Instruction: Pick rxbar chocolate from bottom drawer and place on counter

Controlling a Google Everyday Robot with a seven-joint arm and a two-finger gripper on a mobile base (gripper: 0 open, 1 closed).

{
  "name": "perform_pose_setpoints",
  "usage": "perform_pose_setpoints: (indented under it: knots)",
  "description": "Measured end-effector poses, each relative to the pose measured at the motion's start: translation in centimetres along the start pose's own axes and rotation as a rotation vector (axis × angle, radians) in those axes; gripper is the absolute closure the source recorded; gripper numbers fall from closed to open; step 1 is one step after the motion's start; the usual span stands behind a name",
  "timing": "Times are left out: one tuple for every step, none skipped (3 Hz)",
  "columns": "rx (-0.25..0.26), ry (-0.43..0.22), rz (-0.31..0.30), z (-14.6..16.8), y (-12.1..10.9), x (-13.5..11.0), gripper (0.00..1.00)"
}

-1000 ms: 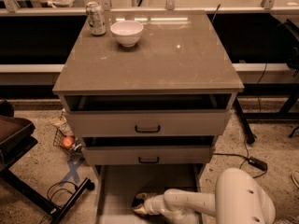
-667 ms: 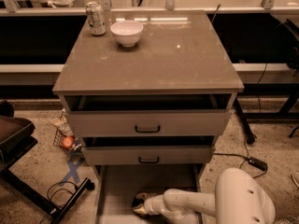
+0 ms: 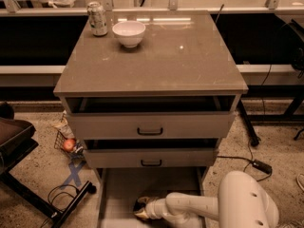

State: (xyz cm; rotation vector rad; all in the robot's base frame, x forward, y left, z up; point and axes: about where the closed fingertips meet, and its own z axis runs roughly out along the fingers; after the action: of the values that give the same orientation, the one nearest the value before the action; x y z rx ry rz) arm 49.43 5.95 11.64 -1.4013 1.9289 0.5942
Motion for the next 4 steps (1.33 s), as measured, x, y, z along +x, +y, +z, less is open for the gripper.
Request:
perform_pose_setpoints:
  knots:
    - [-0.002,-0.001,0.0,0.1,0.13,-0.05,0.36]
    - [-0.005,-0.002,0.0,0.24,0.3,-0.13,0.05]
    - [-0.006,-0.002,0.0,0.3,0.37,-0.15,0.0]
    - [-0.007,-0.002,0.0,0.3,0.37,-0.15,0.0]
